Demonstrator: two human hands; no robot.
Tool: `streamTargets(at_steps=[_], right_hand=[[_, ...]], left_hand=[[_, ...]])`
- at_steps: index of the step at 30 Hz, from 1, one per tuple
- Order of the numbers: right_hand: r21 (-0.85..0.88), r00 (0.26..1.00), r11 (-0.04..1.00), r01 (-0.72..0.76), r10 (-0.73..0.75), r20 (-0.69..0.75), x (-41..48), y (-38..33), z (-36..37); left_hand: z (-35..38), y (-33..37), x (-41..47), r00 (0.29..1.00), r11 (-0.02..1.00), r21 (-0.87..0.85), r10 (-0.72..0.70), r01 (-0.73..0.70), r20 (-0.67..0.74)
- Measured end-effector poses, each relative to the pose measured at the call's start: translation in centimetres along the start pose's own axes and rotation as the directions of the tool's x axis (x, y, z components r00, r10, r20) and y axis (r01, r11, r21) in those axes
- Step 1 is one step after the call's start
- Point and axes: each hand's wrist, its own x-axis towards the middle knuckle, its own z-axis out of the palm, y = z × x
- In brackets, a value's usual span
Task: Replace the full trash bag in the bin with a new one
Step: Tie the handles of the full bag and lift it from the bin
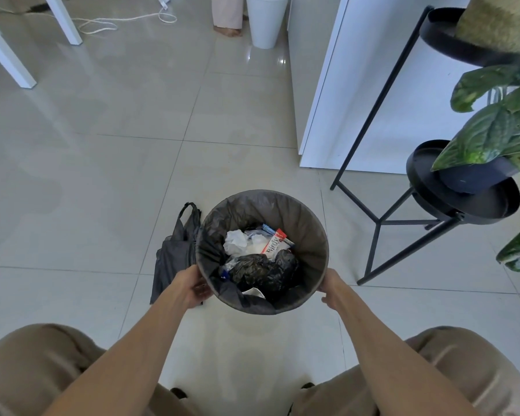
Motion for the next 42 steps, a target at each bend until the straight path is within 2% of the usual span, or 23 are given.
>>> streamTargets(at_steps=[2, 5, 9, 13, 16, 19, 22, 24, 27, 30, 32, 36, 39, 42], right_hand=[[-0.053, 0.998, 0.998, 0.027, -0.03, -0.053, -0.2, -0.1, -0.2], [-0.063, 0.996, 0.996, 0.063, -0.067, -0.058, -0.7, -0.2, -0.6], [-0.047, 0.987, 0.993, 0.107, -0.112, -0.114, -1.7, -0.5, -1.5], [-0.012, 0.987, 0.994, 0.112, -0.112, -0.111, -2.7, -1.0, -3.0], [-0.012, 0.991, 0.996, 0.091, -0.092, -0.101, -3.6, -1.6, -4.1], [0.071, 0.997, 0.995, 0.072, -0.07, -0.039, -4.9, -2.7, -4.9], [0.159, 0.997, 0.985, 0.07, -0.074, 0.019, -6.6, -4.1, -5.5], [0.137, 0.994, 0.985, 0.106, -0.107, 0.004, -7.6, -4.8, -5.5], [0.163, 0.984, 0.971, 0.172, -0.176, 0.01, -8.8, -5.6, -5.2], [0.363, 0.952, 0.911, 0.197, -0.266, 0.152, -9.4, -5.8, -5.2], [0.428, 0.908, 0.874, 0.23, -0.351, 0.23, -9.6, -5.9, -5.3], [0.171, 0.849, 0.917, 0.36, -0.398, 0.348, -10.7, -6.0, -5.6], [-0.006, 0.849, 0.926, 0.377, -0.342, 0.403, -11.6, -6.7, -6.0], [-0.131, 0.884, 0.906, 0.402, -0.347, 0.314, -12.0, -7.8, -6.0]], left_hand=[[-0.1, 0.4, 0.0, 1.0, 0.999, 0.043, -0.012, 0.012, -0.003], [0.5, 0.9, -2.4, 1.0, 0.998, 0.059, 0.012, -0.013, 0.026], [0.5, 1.2, -3.3, 0.998, 0.996, 0.067, 0.061, -0.059, -0.027], [0.3, 2.0, -4.2, 0.985, 0.982, -0.099, 0.15, -0.159, -0.09], [-0.1, 3.2, -5.3, 0.963, 0.93, -0.252, 0.244, -0.266, -0.116], [-0.5, 4.7, -5.8, 0.96, 0.907, -0.339, 0.277, -0.249, 0.038], [-0.1, 5.6, -7.2, 0.947, 0.95, -0.076, 0.31, -0.304, 0.081], [0.2, 5.5, -8.2, 0.926, 0.916, 0.141, 0.373, -0.377, 0.055], [0.4, 4.6, -9.6, 0.881, 0.766, 0.455, 0.461, -0.454, 0.103], [0.4, 2.9, -10.3, 0.832, 0.596, 0.659, 0.548, -0.459, 0.084], [0.4, 2.1, -10.5, 0.806, 0.566, 0.683, 0.589, -0.461, 0.055], [0.4, 2.0, -11.4, 0.772, 0.502, 0.744, 0.636, -0.441, 0.028], [0.5, 2.3, -12.5, 0.744, 0.56, 0.678, 0.668, -0.476, -0.03], [0.4, 2.7, -13.3, 0.716, 0.65, 0.575, 0.681, -0.496, -0.153]])
